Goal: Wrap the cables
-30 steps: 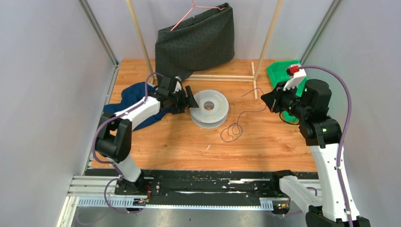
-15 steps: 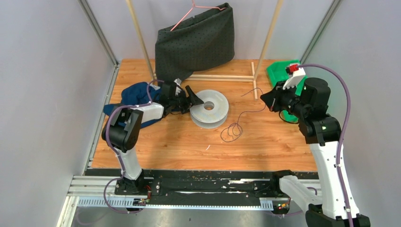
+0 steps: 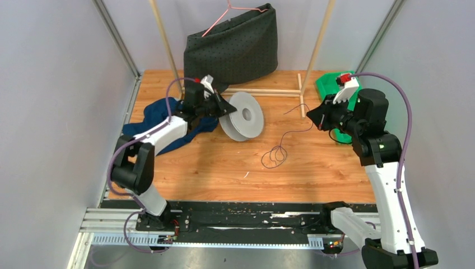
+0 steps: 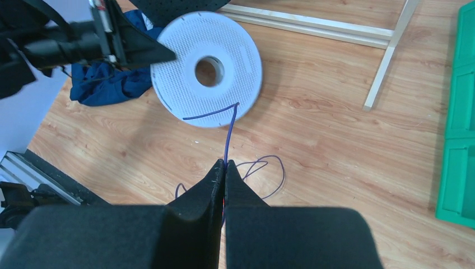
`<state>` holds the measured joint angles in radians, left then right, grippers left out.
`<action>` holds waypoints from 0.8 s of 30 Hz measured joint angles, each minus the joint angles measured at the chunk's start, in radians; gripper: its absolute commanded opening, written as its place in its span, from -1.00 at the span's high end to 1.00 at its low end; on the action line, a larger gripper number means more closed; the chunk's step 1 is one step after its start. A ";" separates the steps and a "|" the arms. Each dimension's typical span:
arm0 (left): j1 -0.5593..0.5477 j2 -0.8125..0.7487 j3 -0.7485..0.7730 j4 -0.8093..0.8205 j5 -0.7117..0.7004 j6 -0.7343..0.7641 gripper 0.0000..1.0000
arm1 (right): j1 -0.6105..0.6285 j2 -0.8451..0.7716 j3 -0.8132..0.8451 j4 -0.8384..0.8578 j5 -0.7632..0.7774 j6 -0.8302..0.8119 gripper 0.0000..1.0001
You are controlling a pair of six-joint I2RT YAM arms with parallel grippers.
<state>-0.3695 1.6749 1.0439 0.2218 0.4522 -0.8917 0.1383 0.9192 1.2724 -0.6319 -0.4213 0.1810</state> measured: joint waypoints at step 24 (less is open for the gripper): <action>-0.335 -0.079 0.192 -0.387 -0.422 0.758 1.00 | 0.000 0.043 0.017 0.056 -0.016 0.040 0.98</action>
<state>-0.7048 1.5955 1.2354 -0.1650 0.0299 -0.1341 0.1383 0.9619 1.2892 -0.5755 -0.4374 0.2214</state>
